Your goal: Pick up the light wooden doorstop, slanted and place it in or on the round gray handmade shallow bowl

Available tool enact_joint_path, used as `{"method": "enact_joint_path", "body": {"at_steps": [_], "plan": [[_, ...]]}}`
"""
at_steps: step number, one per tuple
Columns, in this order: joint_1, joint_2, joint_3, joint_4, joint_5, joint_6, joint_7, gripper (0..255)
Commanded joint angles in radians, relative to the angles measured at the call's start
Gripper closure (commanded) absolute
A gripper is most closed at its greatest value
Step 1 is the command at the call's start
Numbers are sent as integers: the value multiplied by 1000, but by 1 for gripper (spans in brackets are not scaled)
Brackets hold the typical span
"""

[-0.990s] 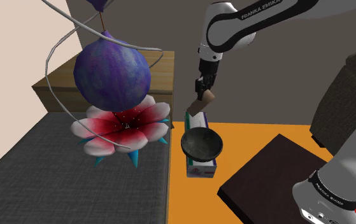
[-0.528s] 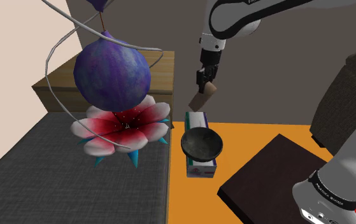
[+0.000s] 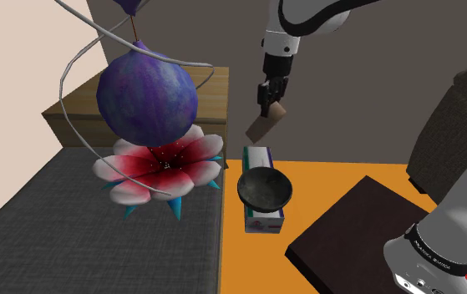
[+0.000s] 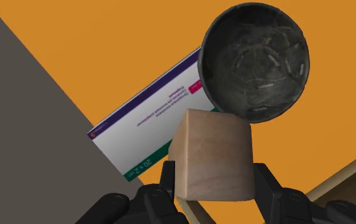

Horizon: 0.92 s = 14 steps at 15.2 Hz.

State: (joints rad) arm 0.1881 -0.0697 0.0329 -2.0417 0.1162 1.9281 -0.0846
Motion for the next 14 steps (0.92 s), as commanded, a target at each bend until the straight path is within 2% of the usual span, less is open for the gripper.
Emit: {"method": "enact_joint_path", "body": {"at_steps": [1,9,14], "plan": [[15,-53,16,-40,4,-10,31,255],[90,-220,112,-137,44,-59,190,255],[91,-208,115,-193,47,9,183,255]]}}
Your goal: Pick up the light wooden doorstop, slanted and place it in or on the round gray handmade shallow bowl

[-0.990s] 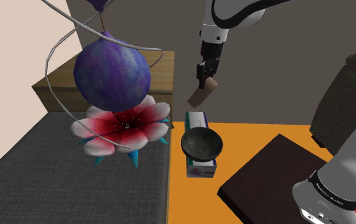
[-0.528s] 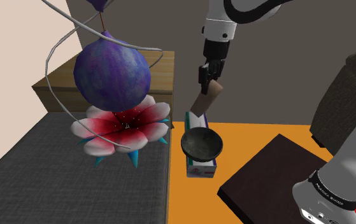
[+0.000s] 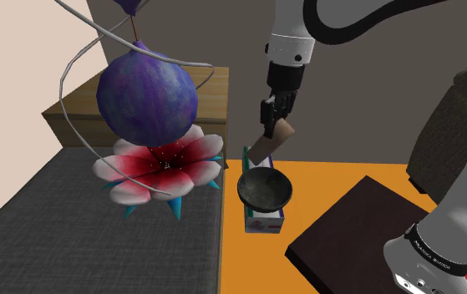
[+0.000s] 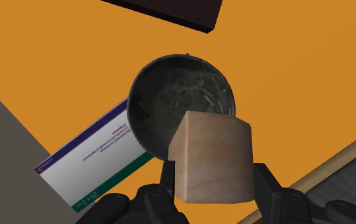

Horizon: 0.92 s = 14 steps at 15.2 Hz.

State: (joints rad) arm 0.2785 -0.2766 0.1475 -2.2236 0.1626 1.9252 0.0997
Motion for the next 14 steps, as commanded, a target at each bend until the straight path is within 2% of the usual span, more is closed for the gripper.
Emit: {"method": "enact_joint_path", "body": {"at_steps": [1,14], "plan": [[1,2,1,-22,1,25,-3,255],[4,64,10,-142,9,206,-19,255]]}}
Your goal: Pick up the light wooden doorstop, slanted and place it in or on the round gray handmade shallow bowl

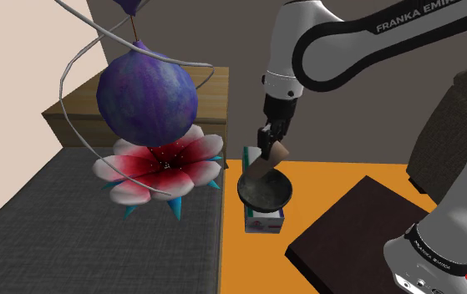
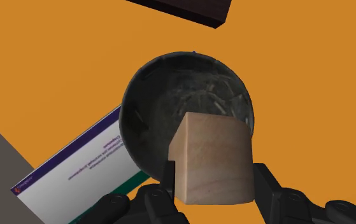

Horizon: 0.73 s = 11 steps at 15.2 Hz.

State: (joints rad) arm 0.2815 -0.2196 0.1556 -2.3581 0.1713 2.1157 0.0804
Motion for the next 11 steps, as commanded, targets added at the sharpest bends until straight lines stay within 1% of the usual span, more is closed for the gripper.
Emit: {"method": "enact_joint_path", "body": {"at_steps": [1,3,10,11], "plan": [[1,14,2,-15,1,30,-1,255],[2,25,4,-28,2,53,-3,255],[2,25,4,-28,2,53,-3,255],[2,25,4,-28,2,53,-3,0]]}}
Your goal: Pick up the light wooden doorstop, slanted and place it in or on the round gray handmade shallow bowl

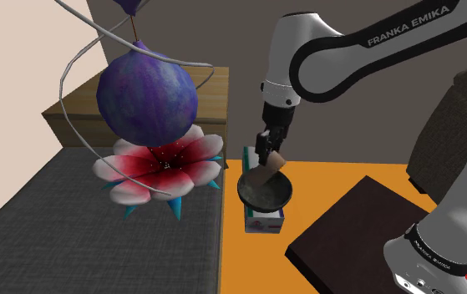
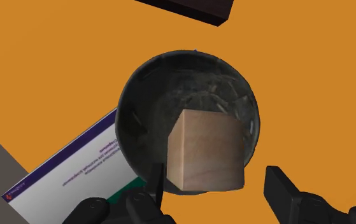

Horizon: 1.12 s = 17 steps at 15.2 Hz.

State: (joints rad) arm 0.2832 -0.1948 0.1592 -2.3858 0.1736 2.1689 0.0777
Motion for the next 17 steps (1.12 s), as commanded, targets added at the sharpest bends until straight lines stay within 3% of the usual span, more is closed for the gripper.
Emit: {"method": "enact_joint_path", "body": {"at_steps": [1,5,9,17], "plan": [[0,0,0,0,0,0,0,0],[0,0,0,0,0,0,0,0],[-8,-52,-13,81,-8,-134,2,0],[-8,-52,-13,81,-8,-134,2,0]]}}
